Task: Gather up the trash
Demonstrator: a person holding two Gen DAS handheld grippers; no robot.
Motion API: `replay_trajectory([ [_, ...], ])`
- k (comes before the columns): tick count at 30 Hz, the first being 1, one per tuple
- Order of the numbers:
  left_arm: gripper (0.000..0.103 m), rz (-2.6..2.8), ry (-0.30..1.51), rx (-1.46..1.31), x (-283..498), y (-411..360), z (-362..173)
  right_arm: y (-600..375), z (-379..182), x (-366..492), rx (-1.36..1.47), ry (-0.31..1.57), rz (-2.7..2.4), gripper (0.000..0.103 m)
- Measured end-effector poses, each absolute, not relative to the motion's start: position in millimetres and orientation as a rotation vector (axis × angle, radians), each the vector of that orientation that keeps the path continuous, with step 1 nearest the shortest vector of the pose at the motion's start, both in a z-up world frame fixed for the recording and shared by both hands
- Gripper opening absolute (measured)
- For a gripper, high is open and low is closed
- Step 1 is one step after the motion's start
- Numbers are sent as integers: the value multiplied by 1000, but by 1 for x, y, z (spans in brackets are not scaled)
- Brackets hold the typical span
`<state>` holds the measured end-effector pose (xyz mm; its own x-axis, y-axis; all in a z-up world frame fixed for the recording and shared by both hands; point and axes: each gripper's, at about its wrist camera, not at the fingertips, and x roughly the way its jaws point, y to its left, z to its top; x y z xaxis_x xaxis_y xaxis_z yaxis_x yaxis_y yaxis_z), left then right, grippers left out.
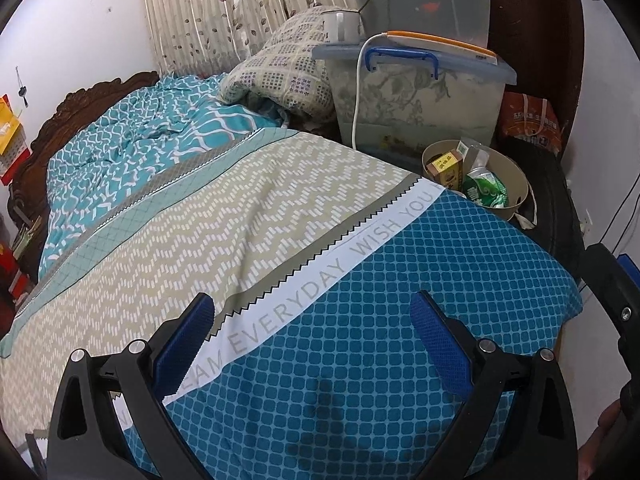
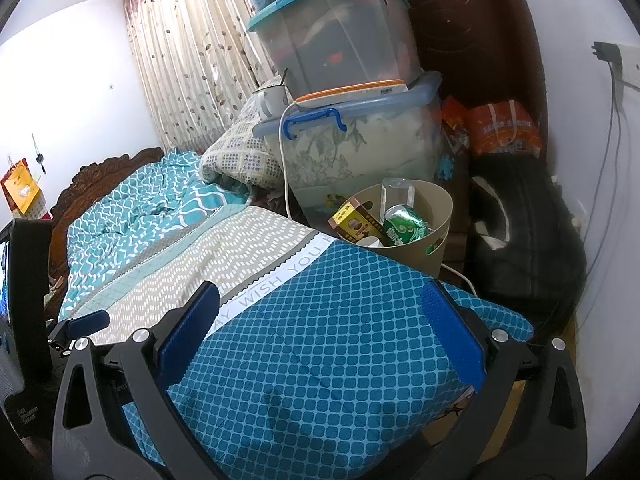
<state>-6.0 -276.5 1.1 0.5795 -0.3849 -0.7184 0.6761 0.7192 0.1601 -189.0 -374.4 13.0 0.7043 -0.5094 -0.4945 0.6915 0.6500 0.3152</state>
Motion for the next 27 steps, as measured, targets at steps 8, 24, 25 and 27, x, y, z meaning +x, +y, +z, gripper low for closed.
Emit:
replay_trajectory([
  [8, 94, -649, 723, 457, -6, -280, -1, -374, 12, -188, 517, 386, -699, 100],
  [24, 94, -645, 729, 470, -6, -282, -6, -373, 9, -186, 521, 390, -692, 100],
  [25, 94, -644, 730, 470, -6, -282, -6, -372, 9, -186, 521, 390, -692, 100],
  [27, 94, -645, 733, 472, -5, -282, -7, -373, 9, -186, 525, 390, -693, 100],
])
